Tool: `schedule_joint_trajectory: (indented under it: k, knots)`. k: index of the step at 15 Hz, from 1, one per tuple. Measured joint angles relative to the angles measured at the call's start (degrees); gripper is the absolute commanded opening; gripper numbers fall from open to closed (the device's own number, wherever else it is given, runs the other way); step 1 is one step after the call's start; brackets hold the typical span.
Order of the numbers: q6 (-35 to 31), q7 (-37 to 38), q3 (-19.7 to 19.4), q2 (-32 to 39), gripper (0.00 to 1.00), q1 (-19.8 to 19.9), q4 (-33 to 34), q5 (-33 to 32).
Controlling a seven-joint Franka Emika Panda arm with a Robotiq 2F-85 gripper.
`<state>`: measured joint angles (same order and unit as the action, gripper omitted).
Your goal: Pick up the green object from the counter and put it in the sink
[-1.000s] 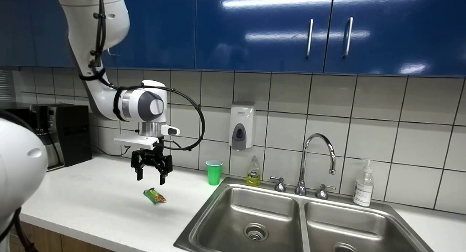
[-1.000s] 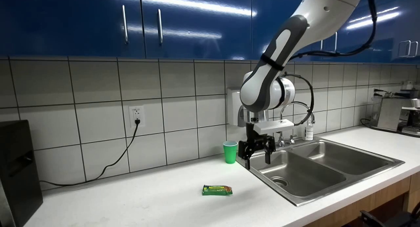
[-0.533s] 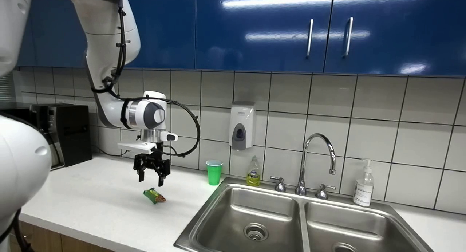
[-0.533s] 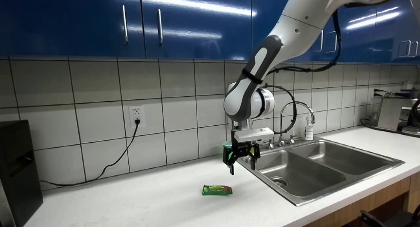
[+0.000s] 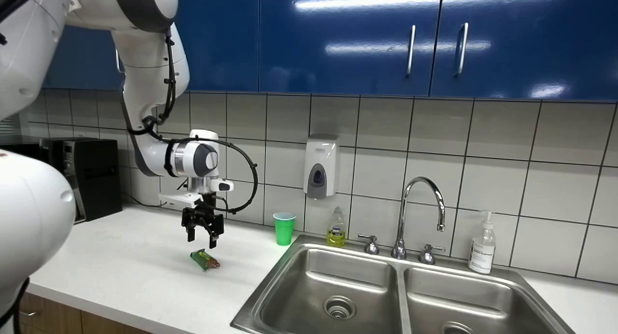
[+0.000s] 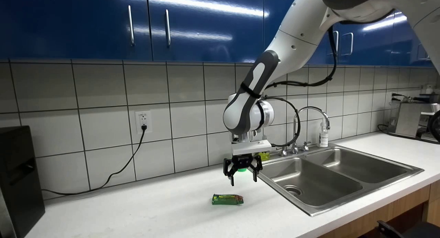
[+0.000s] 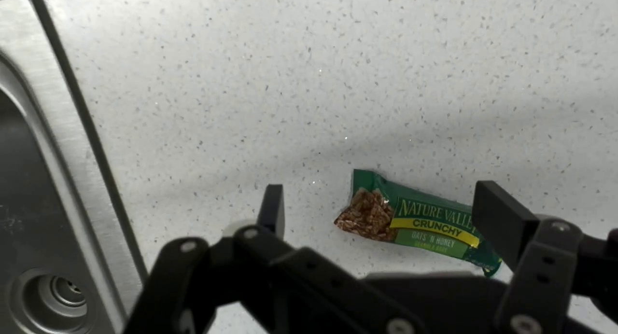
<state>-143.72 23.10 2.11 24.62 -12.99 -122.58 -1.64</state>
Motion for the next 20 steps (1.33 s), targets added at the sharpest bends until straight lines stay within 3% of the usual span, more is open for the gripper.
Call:
schedule_joint_trajectory:
  k: [8, 20]
  knots:
    - [0.16, 4.49, -2.61, 6.16, 1.0, -3.52, 5.84, -0.61]
    - [0.37, 6.02, -4.06, 10.67, 1.0, -5.36, 10.27, -0.61]
